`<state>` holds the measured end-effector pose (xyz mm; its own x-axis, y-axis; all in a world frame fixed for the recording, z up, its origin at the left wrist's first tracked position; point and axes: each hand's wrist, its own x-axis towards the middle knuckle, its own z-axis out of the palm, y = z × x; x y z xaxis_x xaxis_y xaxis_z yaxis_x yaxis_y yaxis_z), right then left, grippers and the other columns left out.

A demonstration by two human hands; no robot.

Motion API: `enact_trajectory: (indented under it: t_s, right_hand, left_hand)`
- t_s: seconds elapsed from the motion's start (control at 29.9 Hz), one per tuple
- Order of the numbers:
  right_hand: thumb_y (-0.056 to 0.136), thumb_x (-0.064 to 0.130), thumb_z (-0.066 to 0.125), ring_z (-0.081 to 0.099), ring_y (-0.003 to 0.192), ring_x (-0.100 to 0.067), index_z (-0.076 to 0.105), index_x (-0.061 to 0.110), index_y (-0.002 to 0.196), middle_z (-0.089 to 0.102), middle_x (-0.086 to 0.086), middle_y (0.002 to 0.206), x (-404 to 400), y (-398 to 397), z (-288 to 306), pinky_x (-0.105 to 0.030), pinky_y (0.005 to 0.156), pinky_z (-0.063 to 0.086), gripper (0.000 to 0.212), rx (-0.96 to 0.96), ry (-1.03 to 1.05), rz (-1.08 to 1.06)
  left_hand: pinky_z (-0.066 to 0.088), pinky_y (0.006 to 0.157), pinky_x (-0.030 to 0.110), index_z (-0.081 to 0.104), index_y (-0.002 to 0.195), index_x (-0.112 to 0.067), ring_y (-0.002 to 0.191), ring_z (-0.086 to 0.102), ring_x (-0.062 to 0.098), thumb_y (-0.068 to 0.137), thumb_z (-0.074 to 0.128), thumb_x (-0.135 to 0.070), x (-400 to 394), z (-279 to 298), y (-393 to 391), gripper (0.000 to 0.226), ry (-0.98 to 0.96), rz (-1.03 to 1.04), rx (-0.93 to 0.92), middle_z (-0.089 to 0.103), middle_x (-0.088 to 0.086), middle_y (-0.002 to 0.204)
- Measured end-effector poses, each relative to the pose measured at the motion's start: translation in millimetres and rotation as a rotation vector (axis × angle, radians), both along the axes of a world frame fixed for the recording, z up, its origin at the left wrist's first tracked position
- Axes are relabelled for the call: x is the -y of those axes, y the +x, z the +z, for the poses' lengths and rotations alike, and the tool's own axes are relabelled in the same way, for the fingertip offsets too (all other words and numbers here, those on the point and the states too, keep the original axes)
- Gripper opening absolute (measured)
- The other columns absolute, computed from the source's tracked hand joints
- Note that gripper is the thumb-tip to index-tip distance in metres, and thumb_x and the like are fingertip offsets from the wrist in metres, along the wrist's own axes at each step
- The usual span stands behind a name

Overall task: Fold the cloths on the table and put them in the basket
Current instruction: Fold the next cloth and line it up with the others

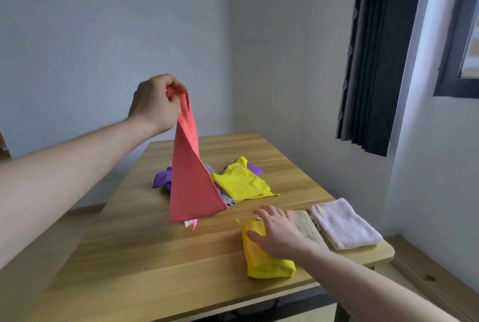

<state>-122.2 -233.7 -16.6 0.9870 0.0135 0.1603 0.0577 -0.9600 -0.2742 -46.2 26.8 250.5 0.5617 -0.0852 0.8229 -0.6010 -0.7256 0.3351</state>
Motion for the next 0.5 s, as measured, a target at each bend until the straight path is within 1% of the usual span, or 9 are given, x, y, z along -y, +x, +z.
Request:
enact_trajectory:
  t_s: [0.07,0.17,0.27,0.33,0.4,0.5]
  right_hand:
    - [0.090,0.076,0.041,0.020,0.152,-0.028,0.034,0.030,0.154,0.024,-0.001,0.165,-14.9,-15.7,-0.7,-0.058,0.123,0.012,0.079,-0.086,0.012,0.000]
    - [0.088,0.079,0.041,0.008,0.155,-0.030,0.024,0.027,0.159,0.013,-0.002,0.168,-28.5,-33.4,-6.7,-0.061,0.122,0.006,0.090,-0.219,-0.037,0.021]
    - [0.091,0.065,0.046,-0.002,0.156,-0.031,0.010,0.029,0.162,0.005,0.000,0.170,-27.7,-35.8,-13.1,-0.061,0.122,0.003,0.087,-0.270,-0.103,0.074]
    - [0.093,0.057,0.045,-0.004,0.157,-0.029,0.008,0.031,0.162,0.002,0.002,0.170,-22.7,-36.9,-13.4,-0.060,0.122,0.003,0.083,-0.268,-0.110,0.109]
    - [0.095,0.054,0.045,-0.004,0.157,-0.028,0.007,0.032,0.163,0.001,0.002,0.171,-16.2,-37.2,-12.7,-0.059,0.123,0.002,0.080,-0.281,-0.120,0.131]
    - [0.096,0.060,0.044,-0.003,0.157,-0.025,0.007,0.032,0.163,0.001,0.003,0.171,-13.2,-39.0,-5.1,-0.058,0.123,0.001,0.082,-0.292,-0.130,0.133]
  left_hand:
    - [0.050,0.082,0.028,0.074,0.097,-0.023,0.085,0.063,0.017,0.085,0.049,-0.004,0.9,0.7,-9.7,0.033,0.016,-0.022,-0.009,0.072,-0.005,0.094]
    - [0.052,0.082,0.030,0.074,0.095,-0.023,0.083,0.064,0.018,0.085,0.049,-0.004,3.0,-1.8,-23.1,0.032,0.023,-0.047,-0.031,0.072,-0.005,0.090]
    - [0.052,0.082,0.028,0.074,0.094,-0.021,0.083,0.064,0.017,0.085,0.049,-0.003,7.3,-6.2,-35.6,0.032,0.031,-0.067,-0.063,0.073,-0.004,0.089]
    - [0.052,0.083,0.028,0.074,0.093,-0.021,0.085,0.065,0.017,0.084,0.049,-0.003,6.3,-8.2,-45.3,0.032,0.050,-0.089,-0.090,0.074,-0.005,0.091]
    - [0.052,0.082,0.027,0.073,0.091,-0.022,0.084,0.065,0.016,0.084,0.048,-0.002,5.0,-7.9,-53.1,0.033,0.075,-0.116,-0.129,0.074,-0.006,0.091]
    - [0.048,0.076,0.024,0.072,0.093,-0.023,0.080,0.063,0.014,0.085,0.046,0.000,3.3,-5.9,-63.4,0.035,0.135,-0.160,-0.211,0.072,-0.006,0.092]
